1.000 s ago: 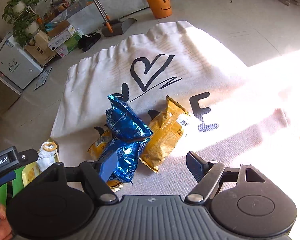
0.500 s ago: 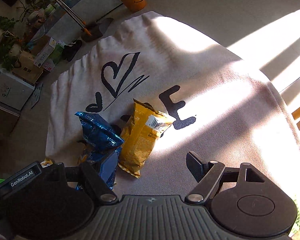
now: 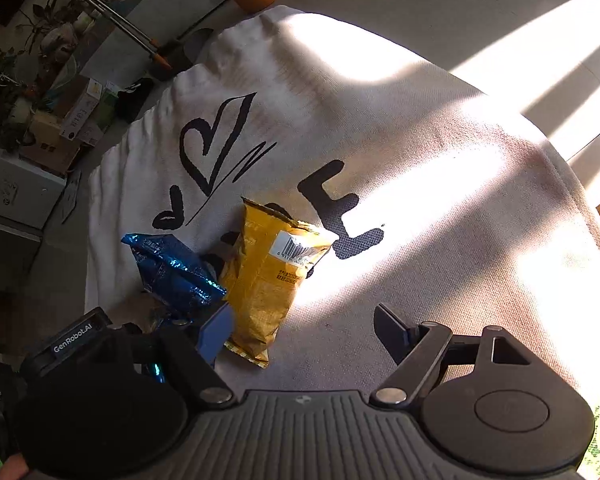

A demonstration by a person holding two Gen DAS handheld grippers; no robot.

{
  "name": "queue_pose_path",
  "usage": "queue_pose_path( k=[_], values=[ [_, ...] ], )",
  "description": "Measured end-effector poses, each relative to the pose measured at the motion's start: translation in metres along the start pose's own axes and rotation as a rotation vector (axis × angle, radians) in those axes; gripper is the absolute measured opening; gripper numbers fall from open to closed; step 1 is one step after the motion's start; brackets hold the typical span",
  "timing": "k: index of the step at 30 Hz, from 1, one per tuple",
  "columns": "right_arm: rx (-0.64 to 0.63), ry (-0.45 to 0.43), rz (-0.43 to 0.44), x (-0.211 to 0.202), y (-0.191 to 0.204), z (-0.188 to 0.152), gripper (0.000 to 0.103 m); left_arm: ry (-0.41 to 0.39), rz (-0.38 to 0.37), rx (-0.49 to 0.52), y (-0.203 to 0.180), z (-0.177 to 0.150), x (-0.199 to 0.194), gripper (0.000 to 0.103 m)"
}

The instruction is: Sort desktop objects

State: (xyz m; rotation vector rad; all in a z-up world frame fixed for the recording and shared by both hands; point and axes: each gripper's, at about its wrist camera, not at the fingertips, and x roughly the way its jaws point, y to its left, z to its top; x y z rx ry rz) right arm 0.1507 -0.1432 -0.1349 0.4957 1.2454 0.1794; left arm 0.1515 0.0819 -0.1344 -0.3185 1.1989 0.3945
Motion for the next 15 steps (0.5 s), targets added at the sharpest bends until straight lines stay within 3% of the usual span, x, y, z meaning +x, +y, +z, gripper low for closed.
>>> queue_pose_path(
  k=[7, 15],
  values=[
    [0.103, 0.017, 0.040, 0.030, -0.001, 0.010, 0.080, 0.045, 0.006, -0.025, -0.002, 0.000, 0.023, 0.102],
    [0.095, 0.008, 0.056, 0.049, 0.009, 0.008, 0.080, 0.067, 0.027, 0.033, -0.014, -0.010, 0.030, 0.102]
  ],
)
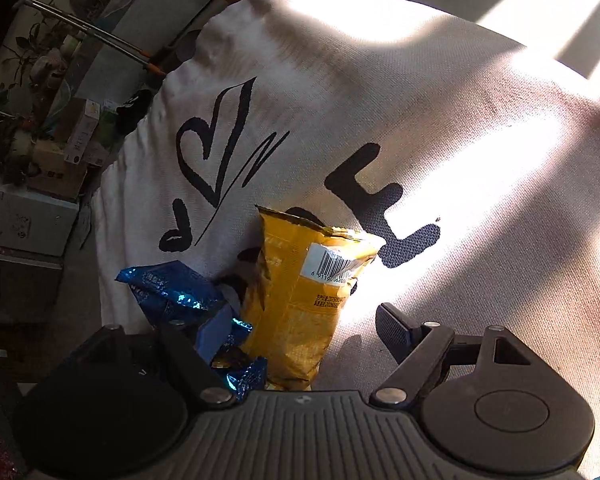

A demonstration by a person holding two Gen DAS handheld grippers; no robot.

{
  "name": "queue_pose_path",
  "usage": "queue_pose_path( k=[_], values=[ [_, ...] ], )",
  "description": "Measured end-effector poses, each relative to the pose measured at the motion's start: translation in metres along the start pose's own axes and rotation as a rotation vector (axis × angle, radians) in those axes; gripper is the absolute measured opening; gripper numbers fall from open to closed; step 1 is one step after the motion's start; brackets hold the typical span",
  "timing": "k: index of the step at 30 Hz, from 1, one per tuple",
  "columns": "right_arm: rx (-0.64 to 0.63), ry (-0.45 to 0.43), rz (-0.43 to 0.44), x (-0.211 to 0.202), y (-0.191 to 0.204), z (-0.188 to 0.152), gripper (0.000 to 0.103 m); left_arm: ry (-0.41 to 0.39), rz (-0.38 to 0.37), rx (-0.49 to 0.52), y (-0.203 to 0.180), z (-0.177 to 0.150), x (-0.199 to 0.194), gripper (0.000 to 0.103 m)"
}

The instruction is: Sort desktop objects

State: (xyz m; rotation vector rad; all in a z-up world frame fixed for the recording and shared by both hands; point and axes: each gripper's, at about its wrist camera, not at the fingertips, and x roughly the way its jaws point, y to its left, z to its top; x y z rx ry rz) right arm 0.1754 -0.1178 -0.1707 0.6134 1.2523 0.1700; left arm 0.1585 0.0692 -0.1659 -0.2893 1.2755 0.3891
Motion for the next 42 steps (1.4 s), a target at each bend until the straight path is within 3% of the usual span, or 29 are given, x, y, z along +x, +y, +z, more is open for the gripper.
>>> queue_pose_path(
  k=[9, 12, 18, 34, 37, 42],
  values=[
    [-0.037, -0.009, -0.064, 0.023, 0.006, 0.002, 0.082, 0.077, 0.023, 0.079, -0.011, -0.017, 0.013, 0.102],
    [-0.113, -0.032, -0.087, 0.027, 0.016, 0.000, 0.086, 0.114, 0.046, 0.126, -0.017, -0.025, 0.021, 0.103],
    [-0.314, -0.052, -0.165, 0.032, 0.032, -0.011, 0.086, 0.098, 0.038, 0.159, -0.020, -0.031, 0.020, 0.102],
    [-0.554, 0.023, -0.352, 0.017, 0.022, -0.007, 0.086, 0.126, -0.016, 0.209, -0.013, -0.041, 0.020, 0.102],
    [-0.524, 0.040, -0.348, 0.015, 0.017, -0.005, 0.087, 0.126, -0.027, 0.215, -0.011, -0.042, 0.021, 0.102],
    [-0.345, 0.139, -0.299, 0.019, 0.005, 0.003, 0.089, 0.135, -0.038, 0.209, -0.010, -0.042, 0.022, 0.102]
  ],
)
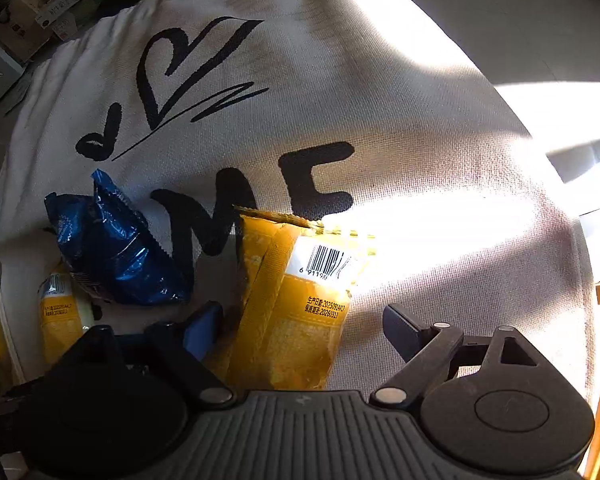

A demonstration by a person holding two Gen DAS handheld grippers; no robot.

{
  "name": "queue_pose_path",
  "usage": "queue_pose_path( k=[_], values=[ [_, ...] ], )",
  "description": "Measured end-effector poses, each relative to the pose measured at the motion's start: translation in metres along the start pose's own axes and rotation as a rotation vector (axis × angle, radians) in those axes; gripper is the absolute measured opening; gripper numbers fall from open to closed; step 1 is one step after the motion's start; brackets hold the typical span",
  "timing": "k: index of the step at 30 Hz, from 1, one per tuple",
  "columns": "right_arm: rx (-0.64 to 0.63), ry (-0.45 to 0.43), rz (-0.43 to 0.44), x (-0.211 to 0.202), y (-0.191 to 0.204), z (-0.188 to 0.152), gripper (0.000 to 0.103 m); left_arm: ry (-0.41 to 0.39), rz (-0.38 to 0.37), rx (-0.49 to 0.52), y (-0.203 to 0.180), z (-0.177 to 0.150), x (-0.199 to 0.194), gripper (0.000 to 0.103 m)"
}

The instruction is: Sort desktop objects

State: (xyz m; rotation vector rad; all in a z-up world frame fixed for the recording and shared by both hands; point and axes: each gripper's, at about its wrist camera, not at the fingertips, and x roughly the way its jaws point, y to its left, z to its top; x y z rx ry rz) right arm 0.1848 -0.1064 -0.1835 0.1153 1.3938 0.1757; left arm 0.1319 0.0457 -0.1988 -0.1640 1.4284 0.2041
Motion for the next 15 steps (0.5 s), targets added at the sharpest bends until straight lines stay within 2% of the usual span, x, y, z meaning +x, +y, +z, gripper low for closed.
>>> queue_pose_path(
  k=[7, 15],
  values=[
    [-0.061, -0.009, -0.032, 0.002, 0.007, -0.006, 0.091, -0.002, -0.005, 0.009, -0.001, 0.000, 0.001, 0.103],
    [-0.225, -0.036, -0.150, 0.012, 0.025, -0.019, 0.099, -0.007, -0.004, 0.009, -0.007, 0.001, 0.003, 0.103]
  ],
)
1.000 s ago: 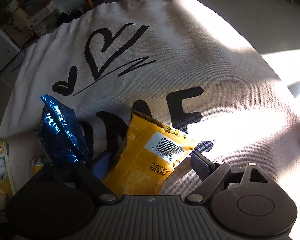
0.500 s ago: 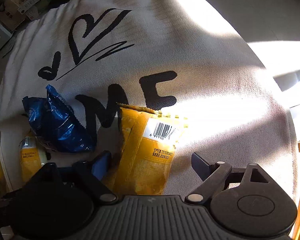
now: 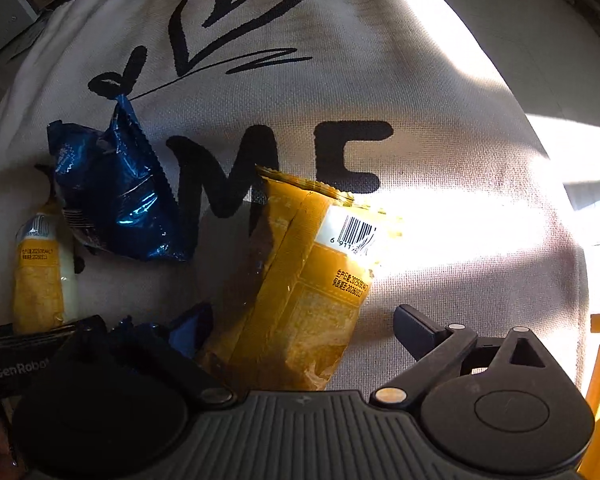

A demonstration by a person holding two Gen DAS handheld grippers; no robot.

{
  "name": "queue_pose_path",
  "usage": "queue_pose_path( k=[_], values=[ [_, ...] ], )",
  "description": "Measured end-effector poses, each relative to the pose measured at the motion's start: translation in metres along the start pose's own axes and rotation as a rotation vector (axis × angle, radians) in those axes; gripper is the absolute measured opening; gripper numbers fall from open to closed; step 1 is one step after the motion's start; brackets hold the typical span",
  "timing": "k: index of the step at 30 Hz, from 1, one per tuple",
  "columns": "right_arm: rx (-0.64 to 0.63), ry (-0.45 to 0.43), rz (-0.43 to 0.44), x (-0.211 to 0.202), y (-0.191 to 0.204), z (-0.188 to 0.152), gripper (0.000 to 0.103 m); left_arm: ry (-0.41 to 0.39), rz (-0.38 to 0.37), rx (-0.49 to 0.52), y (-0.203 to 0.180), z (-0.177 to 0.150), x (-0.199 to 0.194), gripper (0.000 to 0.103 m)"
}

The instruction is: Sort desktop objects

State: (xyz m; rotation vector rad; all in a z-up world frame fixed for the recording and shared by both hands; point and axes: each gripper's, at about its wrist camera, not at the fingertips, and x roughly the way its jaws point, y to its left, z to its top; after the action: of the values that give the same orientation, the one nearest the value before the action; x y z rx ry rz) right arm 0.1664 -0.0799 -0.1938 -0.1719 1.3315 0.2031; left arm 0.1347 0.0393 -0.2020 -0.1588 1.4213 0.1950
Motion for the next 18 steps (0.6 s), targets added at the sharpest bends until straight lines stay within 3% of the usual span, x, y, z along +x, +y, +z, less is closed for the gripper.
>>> queue_pose_path(
  k=[14, 18],
  values=[
    [-0.011, -0.018, -0.004, 0.0012, -0.0076, -0.0056, 0.102, -0.010, -0.001, 0.003, -0.0059, -0.0047, 0.0018, 0.103],
    [-0.017, -0.036, 0.001, -0.0021, -0.0096, -0.0079, 0.095, -0.022, 0.004, 0.011, -0.0086, -0.0073, 0.0022, 0.102]
  ],
)
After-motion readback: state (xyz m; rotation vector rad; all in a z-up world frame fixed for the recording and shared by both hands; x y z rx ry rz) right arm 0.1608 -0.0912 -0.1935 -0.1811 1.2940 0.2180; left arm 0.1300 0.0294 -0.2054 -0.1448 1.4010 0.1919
